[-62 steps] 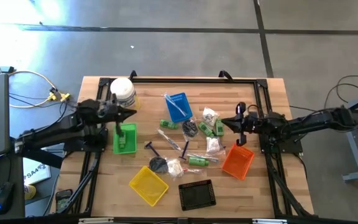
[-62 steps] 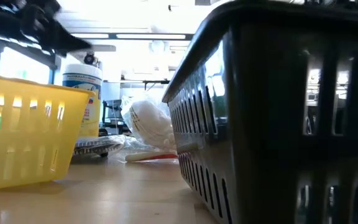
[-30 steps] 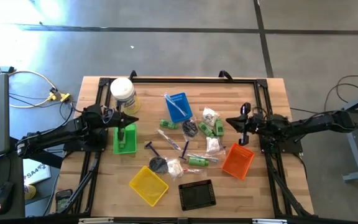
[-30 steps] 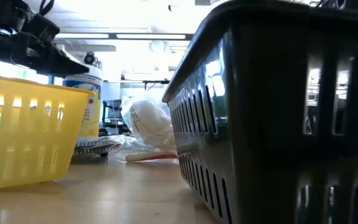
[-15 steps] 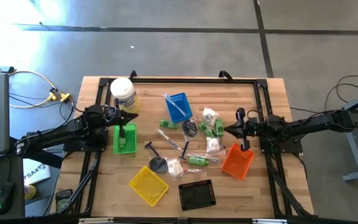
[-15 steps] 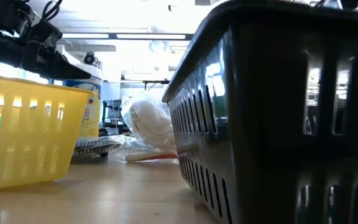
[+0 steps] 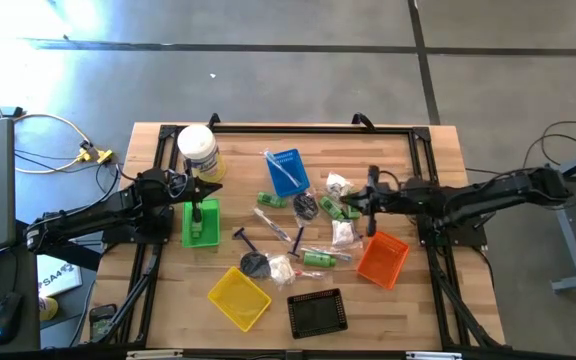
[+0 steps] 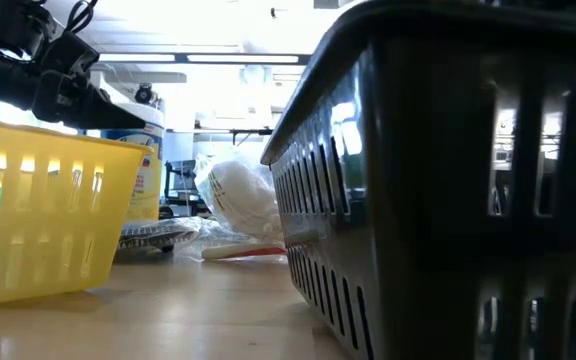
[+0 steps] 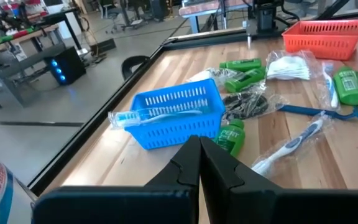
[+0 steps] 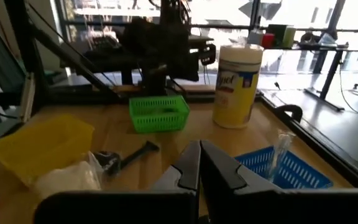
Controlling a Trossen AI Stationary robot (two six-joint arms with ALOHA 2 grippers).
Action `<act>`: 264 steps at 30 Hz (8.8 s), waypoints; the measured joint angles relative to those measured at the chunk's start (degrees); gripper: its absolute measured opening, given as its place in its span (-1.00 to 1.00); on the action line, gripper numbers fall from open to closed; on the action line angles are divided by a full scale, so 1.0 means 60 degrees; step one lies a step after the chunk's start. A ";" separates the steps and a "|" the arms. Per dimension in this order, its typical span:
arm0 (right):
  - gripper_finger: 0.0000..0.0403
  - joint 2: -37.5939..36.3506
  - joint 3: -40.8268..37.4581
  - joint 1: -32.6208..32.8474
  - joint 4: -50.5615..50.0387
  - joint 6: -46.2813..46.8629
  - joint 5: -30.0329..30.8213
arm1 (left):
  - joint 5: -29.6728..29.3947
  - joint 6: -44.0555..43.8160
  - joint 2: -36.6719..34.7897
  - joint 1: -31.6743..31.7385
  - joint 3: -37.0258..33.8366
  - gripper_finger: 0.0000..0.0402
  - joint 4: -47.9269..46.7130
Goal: Pick & Place Travel size toiletries
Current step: Put the blue razor into the yellow bin
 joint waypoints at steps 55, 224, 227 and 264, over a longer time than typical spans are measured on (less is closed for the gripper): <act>-0.28 0.8777 0.9359 -0.0006 -0.3449 0.1338 -0.2366 | -0.0003 -0.1508 -0.0004 -0.0004 0.0015 -1.00 0.0200; -0.99 0.1477 -0.1689 -0.0502 0.6271 0.1662 -0.3967 | 0.1507 -0.1344 0.5492 -0.5382 0.4113 -0.90 -0.1071; -0.99 0.1477 -0.1689 -0.0499 0.6256 0.1662 -0.3967 | 0.0771 -0.1085 0.6234 -0.5925 0.5071 -0.90 -0.2255; -0.99 0.1475 -0.1689 -0.0484 0.6040 0.1950 -0.2696 | -0.0395 -0.2212 1.2757 -0.9459 0.8499 -0.90 -0.2627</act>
